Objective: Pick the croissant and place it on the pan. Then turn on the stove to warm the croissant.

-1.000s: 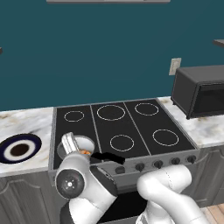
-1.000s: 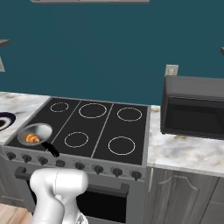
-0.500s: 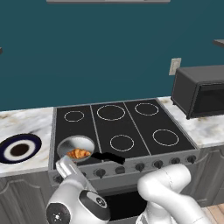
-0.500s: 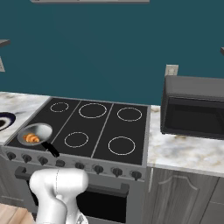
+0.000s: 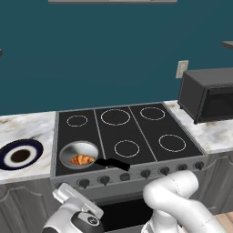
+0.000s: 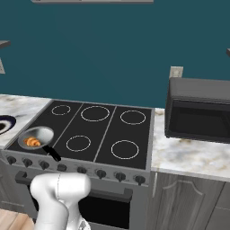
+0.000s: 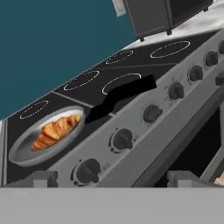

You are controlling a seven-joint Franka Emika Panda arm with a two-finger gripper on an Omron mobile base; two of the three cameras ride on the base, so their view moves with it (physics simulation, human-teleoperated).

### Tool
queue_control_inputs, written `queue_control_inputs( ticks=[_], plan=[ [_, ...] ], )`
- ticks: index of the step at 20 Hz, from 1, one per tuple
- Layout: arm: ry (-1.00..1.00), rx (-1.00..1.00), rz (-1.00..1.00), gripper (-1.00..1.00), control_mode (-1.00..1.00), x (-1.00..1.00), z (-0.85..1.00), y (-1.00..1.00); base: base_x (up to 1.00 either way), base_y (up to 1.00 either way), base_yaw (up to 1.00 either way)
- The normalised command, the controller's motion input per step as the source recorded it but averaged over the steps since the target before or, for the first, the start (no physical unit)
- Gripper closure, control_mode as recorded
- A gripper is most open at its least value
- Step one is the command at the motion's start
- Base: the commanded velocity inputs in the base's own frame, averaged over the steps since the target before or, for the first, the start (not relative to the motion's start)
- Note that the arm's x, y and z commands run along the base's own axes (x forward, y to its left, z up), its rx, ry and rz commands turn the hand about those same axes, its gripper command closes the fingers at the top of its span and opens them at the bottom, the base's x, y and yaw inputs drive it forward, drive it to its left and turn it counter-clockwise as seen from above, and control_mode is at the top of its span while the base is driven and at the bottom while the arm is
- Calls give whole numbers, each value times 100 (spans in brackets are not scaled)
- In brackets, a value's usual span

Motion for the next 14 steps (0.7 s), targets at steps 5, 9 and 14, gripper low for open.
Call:
queue_control_inputs(
  ticks=[5, 9, 14],
  plan=[
    [6, -23, 1, -100, -100, 3, -36, 18, 0, 0, 0],
    [3, -31, 0, -100, -100, 0, 0, 12, 0, 0, 0],
    [-2, -30, 0, -100, -100, 0, -2, 15, 0, 0, 0]
  ],
)
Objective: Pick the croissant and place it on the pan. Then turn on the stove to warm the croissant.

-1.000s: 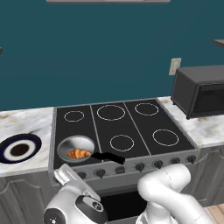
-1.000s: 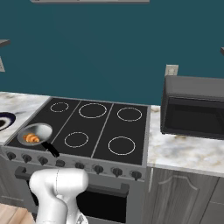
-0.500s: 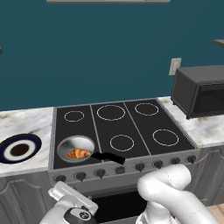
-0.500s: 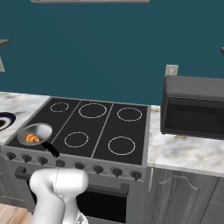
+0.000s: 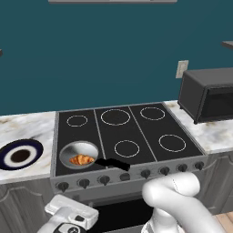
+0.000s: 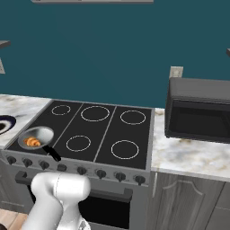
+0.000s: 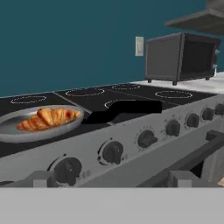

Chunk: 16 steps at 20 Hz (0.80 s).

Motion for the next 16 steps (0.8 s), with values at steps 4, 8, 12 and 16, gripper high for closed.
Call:
queue_control_inputs(
  ticks=[4, 8, 12, 16],
  plan=[
    [-4, -18, 0, -100, -100, 8, -27, 3, 0, 0, 0],
    [-1, -3, 6, -100, -100, 24, -22, 0, 0, 0, 0],
    [-2, 0, 16, -100, -100, 25, -5, 0, 0, 0, 0],
    [-3, 0, 20, -100, -100, 15, 0, 0, 0, 0, 0]
  ],
)
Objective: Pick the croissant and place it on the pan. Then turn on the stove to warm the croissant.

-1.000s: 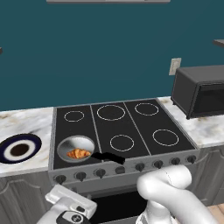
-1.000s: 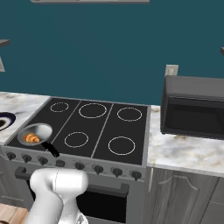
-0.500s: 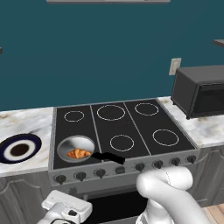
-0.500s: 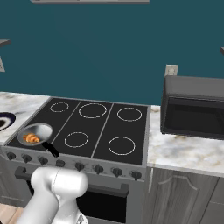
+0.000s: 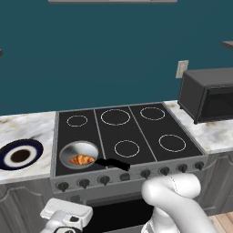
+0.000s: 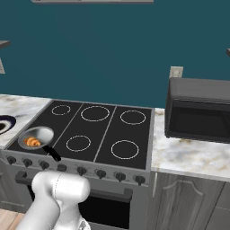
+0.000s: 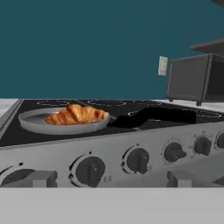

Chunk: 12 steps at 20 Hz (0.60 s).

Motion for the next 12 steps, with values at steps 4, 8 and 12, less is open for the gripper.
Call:
queue_control_inputs(
  ticks=[4, 8, 12],
  plan=[
    [-5, 0, 18, -100, -100, 18, -3, 0, 0, 0, 0],
    [-9, 0, 10, -100, -100, 33, -17, 0, 0, 0, 0],
    [-7, 0, 1, -100, -100, 40, -28, 7, 0, 0, 0]
  ],
)
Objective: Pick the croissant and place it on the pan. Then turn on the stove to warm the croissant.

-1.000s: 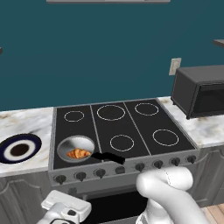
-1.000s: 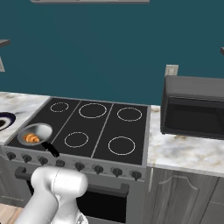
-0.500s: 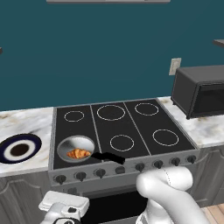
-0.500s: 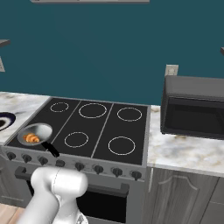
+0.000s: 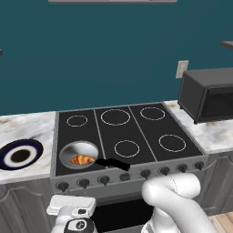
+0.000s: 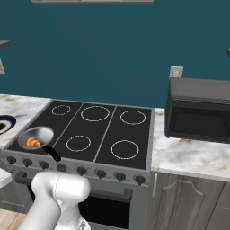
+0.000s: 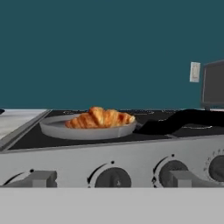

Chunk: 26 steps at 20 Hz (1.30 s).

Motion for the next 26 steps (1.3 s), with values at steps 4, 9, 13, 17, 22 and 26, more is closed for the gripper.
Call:
queue_control_inputs(
  ticks=[4, 9, 13, 17, 22, 26],
  plan=[
    [-6, 0, 0, -100, -100, 27, -21, 18, 0, 0, 0],
    [-3, 0, 0, -100, -100, 18, -16, 55, 0, 0, 0],
    [-4, 0, 0, -100, -100, 24, -21, 56, 0, 0, 0],
    [-4, 0, 0, -100, -100, 31, -28, 31, 0, 0, 0],
    [-6, 0, 0, -100, -100, 29, -34, 17, 0, 0, 0],
    [-6, 0, 0, -100, -100, 23, -34, 9, 0, 0, 0]
  ],
)
